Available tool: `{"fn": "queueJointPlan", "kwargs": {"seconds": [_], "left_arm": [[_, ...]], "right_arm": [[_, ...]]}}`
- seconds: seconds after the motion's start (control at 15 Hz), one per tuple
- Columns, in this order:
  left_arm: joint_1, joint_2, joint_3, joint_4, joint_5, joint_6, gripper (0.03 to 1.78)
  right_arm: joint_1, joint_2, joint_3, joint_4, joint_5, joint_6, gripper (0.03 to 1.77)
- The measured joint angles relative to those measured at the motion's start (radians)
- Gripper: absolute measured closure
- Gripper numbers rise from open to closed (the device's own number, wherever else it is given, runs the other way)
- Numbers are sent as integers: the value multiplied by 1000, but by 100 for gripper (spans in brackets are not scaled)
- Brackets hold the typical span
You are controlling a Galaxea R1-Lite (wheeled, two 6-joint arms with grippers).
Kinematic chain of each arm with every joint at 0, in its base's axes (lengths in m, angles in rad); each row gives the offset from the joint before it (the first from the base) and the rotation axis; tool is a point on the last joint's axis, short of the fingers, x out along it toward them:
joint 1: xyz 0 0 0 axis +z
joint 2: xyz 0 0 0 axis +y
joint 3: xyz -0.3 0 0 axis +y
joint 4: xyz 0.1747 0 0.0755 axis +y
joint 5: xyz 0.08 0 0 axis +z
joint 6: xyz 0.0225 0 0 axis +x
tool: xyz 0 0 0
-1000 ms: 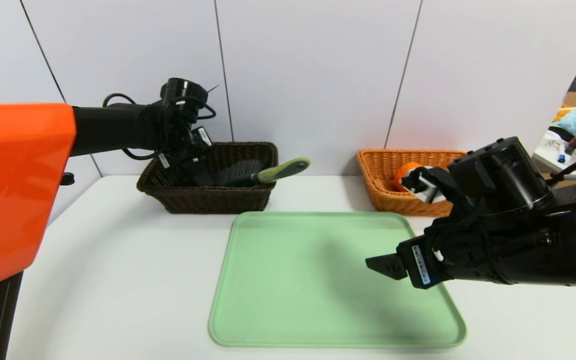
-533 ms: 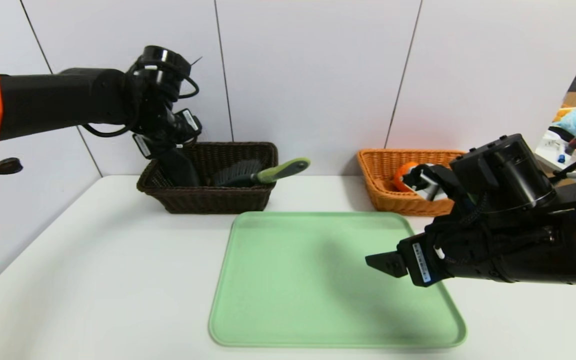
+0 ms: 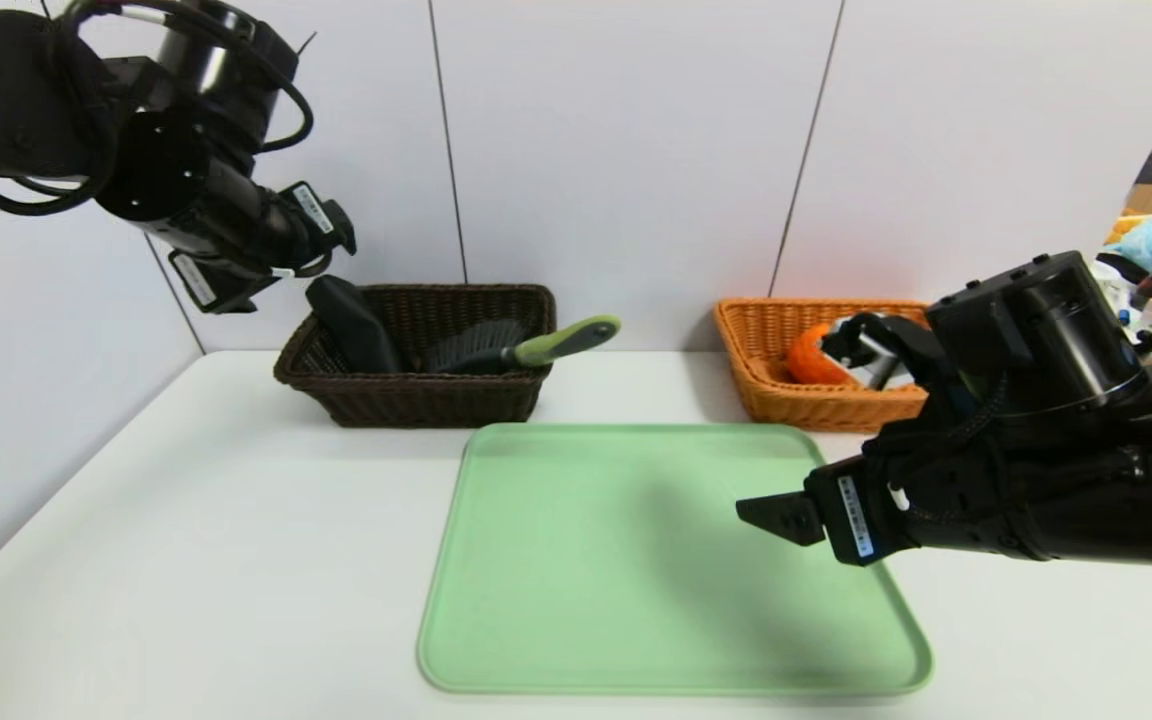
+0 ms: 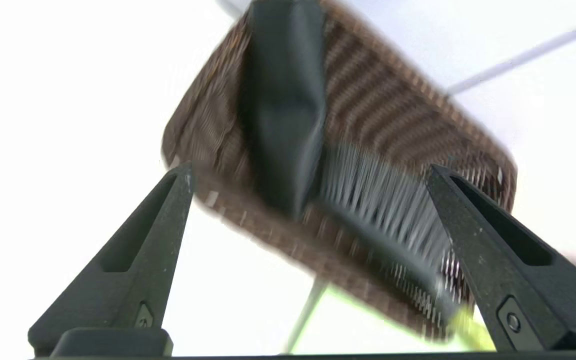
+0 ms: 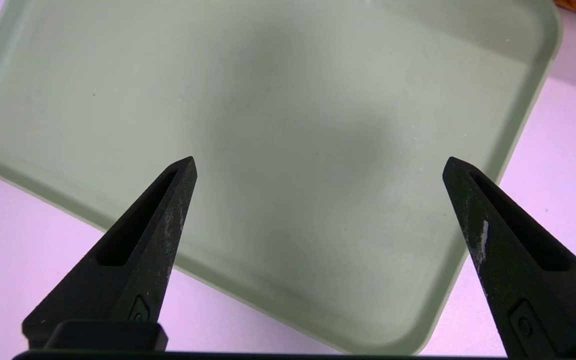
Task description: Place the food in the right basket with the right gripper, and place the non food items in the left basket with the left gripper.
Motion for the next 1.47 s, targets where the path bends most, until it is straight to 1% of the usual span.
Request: {"fn": "queueJointPlan", "kwargs": {"seconds": [0.2, 0.33, 0.6, 0.73, 0.87, 1.07, 1.27, 1.47], "left_arm": [[-15, -129, 135, 9, -89, 6, 15], [-48, -233, 258, 10, -113, 34, 14], [-148, -462, 512, 4, -119, 120, 13], [-192, -583, 621, 3, -103, 152, 12], [-211, -686, 711, 1, -81, 184, 12], [-203, -827, 859, -27, -68, 214, 12], [-163, -943, 982, -61, -66, 263, 12], [-113, -1044, 1100, -126, -68, 327, 12]], "right_arm": [[0, -40, -10, -2, -2, -5, 10], [2, -86, -10, -1, -8, -7, 10], [-1, -202, 14, 9, -16, -21, 10], [-7, -279, 56, 11, -35, -53, 10], [-16, -353, 107, 14, -64, -87, 10], [-48, -465, 185, 17, -84, -138, 10], [-96, -567, 248, 18, -84, -191, 10], [-150, -653, 300, 15, -81, -232, 10]]}}
